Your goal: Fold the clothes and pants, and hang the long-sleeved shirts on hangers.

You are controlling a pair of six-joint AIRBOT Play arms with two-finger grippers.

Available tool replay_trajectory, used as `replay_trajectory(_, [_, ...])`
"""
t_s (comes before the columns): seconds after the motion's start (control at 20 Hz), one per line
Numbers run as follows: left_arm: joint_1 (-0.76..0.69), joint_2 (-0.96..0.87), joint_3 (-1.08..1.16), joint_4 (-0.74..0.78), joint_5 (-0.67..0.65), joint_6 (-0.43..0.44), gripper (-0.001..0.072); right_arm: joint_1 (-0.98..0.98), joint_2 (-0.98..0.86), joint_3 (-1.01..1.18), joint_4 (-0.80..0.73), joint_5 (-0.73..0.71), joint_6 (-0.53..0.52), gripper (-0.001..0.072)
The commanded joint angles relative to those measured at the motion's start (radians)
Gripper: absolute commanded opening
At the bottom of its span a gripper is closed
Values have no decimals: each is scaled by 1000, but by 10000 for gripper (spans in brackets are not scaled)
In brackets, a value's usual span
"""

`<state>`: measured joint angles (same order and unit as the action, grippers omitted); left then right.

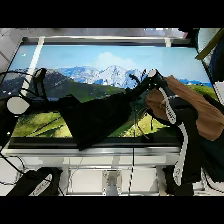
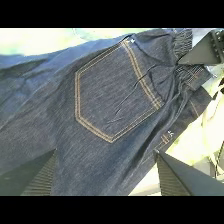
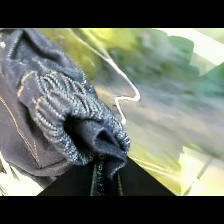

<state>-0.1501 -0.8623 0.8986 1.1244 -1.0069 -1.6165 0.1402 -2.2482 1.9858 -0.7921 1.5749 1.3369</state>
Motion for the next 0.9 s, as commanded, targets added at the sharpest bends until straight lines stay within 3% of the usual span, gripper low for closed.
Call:
replay_trajectory(0.0, [1, 1, 0, 5, 0, 0, 694, 8, 1, 38, 0, 15, -29, 33])
replay_trajectory(0.15, [1, 1, 0, 5, 0, 0, 694, -35, 55, 117, 4, 31, -21, 32])
replay_trajectory(0.35, [1, 2, 0, 5, 0, 1, 694, -177, 272, 112, -3, 34, 1, 32])
replay_trajectory(0.55, [1, 1, 0, 5, 1, 17, 693, -387, 513, 112, -34, 42, 115, 31])
replay_trajectory(0.7, [1, 1, 0, 5, 1, 34, 694, -553, 656, 112, -143, 118, 228, 31])
replay_trajectory(0.8, [1, 1, 0, 5, 1, 35, 694, -657, 720, 112, -287, 267, 278, 31])
replay_trajectory(0.85, [1, 1, 0, 5, 1, 35, 693, -703, 755, 98, -351, 264, 314, 31])
